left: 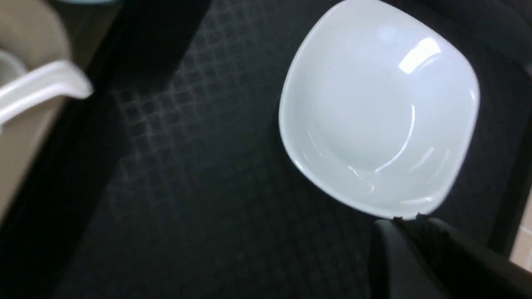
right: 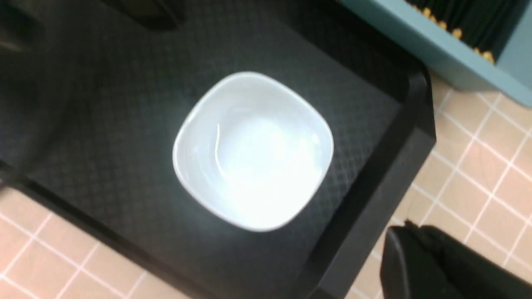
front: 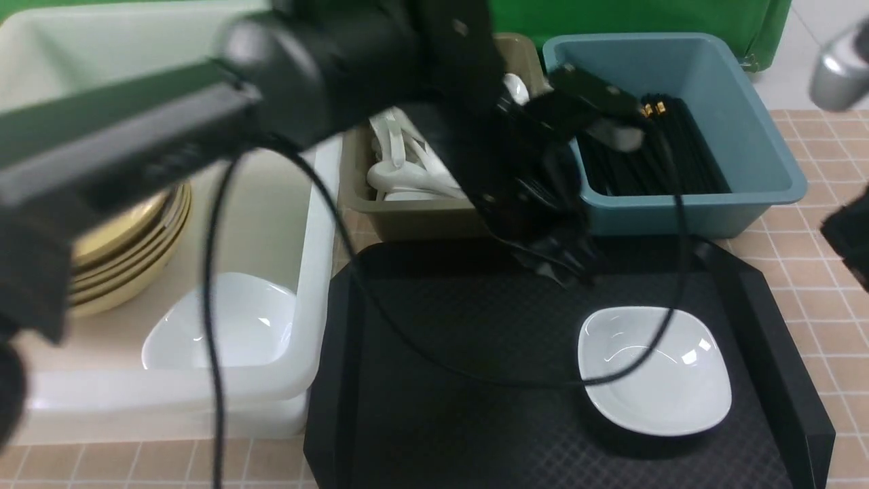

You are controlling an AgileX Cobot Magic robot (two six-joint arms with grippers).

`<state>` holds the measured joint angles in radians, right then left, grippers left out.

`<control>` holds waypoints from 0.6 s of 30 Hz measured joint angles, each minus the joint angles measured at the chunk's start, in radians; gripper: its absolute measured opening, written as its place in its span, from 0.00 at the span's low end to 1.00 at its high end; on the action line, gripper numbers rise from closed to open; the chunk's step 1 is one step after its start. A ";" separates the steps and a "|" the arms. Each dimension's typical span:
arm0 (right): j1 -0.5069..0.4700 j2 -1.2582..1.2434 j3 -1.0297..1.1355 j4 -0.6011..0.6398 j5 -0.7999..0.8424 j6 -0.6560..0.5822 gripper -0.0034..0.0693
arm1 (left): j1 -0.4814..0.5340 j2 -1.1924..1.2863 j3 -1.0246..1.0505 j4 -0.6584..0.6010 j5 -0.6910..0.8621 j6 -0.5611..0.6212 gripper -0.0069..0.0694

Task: On brown table put chopsticks spoon bowls plates into blue grey white boxes.
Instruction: 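Grasp the small white bowl on the black tray by its rim with the left gripper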

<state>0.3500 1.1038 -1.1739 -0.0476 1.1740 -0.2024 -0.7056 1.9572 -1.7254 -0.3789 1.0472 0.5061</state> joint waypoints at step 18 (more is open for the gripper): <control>0.000 -0.030 0.032 0.000 -0.073 0.000 0.11 | -0.025 0.280 -0.056 -0.008 -0.228 -0.155 0.85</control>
<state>0.3500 1.0735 -1.1418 -0.0476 1.1008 -0.2024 -0.7309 2.2374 -1.7816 -0.3873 0.8192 0.3514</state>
